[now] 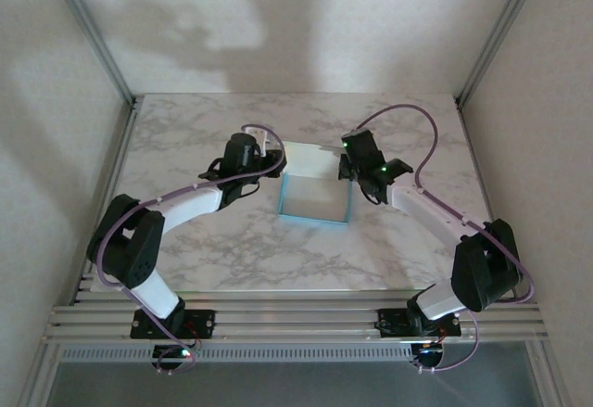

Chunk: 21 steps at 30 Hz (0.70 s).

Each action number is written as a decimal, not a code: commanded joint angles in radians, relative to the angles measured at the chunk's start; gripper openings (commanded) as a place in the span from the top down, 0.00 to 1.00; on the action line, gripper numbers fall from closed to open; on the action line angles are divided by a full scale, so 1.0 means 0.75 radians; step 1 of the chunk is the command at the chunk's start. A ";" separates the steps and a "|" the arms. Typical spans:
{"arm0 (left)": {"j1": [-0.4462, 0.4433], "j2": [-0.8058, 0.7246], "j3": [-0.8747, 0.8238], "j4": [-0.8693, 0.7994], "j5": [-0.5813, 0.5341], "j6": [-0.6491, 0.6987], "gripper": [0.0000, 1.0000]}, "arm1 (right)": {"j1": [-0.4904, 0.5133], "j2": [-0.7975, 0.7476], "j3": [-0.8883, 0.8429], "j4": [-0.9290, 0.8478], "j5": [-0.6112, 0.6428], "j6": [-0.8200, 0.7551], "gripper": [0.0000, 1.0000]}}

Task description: Fold the paper box

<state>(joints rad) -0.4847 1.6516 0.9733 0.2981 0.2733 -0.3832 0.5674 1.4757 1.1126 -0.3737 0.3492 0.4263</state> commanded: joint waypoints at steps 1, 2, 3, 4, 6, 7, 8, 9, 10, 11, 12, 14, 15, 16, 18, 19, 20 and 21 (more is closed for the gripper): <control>-0.007 0.029 0.030 0.054 -0.003 -0.010 0.84 | 0.013 0.015 -0.035 0.097 0.017 -0.027 0.99; -0.007 0.035 0.030 0.053 -0.002 -0.001 0.84 | 0.013 0.016 -0.045 0.104 0.015 -0.032 0.99; -0.006 0.037 0.024 0.051 -0.002 0.006 0.84 | 0.014 0.015 -0.054 0.108 0.017 -0.035 0.99; -0.003 0.037 0.020 0.050 -0.002 0.008 0.84 | 0.012 0.012 -0.066 0.114 0.017 -0.035 0.99; 0.004 0.036 0.007 0.053 0.001 0.001 0.84 | 0.010 0.010 -0.083 0.129 0.018 -0.030 0.99; 0.006 0.034 -0.001 0.052 0.006 -0.007 0.84 | 0.010 0.011 -0.088 0.135 0.017 -0.025 0.99; 0.005 0.031 -0.008 0.053 0.012 -0.014 0.84 | 0.009 0.010 -0.092 0.140 0.016 -0.019 0.99; 0.005 0.028 -0.012 0.089 0.014 -0.026 0.84 | 0.009 0.010 -0.096 0.142 0.015 -0.008 0.99; 0.006 0.027 -0.017 0.092 0.016 -0.040 0.84 | 0.010 0.011 -0.101 0.143 0.013 0.003 1.00; 0.006 0.026 -0.022 0.095 0.018 -0.051 0.84 | 0.010 0.009 -0.105 0.144 0.012 0.014 1.00; 0.006 0.019 -0.030 0.099 0.015 -0.067 0.85 | 0.010 0.009 -0.112 0.145 0.008 0.028 1.00; 0.006 0.011 -0.053 0.117 0.013 -0.097 0.85 | 0.009 0.004 -0.127 0.153 0.002 0.054 0.99; 0.005 0.007 -0.064 0.129 0.015 -0.113 0.85 | 0.008 0.000 -0.133 0.156 -0.004 0.066 0.99; 0.006 0.003 -0.075 0.137 0.018 -0.121 0.85 | 0.010 0.002 -0.135 0.155 -0.009 0.076 1.00; 0.004 0.000 -0.094 0.147 0.022 -0.127 0.85 | 0.009 0.008 -0.141 0.152 -0.017 0.085 0.99; 0.004 0.001 -0.101 0.148 0.018 -0.122 0.85 | 0.010 0.010 -0.142 0.151 -0.020 0.084 0.99; 0.006 0.001 -0.108 0.144 0.014 -0.108 0.84 | 0.010 0.015 -0.142 0.147 -0.020 0.080 0.99; 0.006 0.003 -0.109 0.132 0.014 -0.088 0.84 | 0.007 0.018 -0.140 0.143 -0.023 0.068 0.99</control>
<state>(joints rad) -0.4820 1.6711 0.9073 0.3698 0.2760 -0.4458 0.5678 1.4830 1.0195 -0.2802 0.3363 0.4583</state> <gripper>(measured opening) 0.158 0.044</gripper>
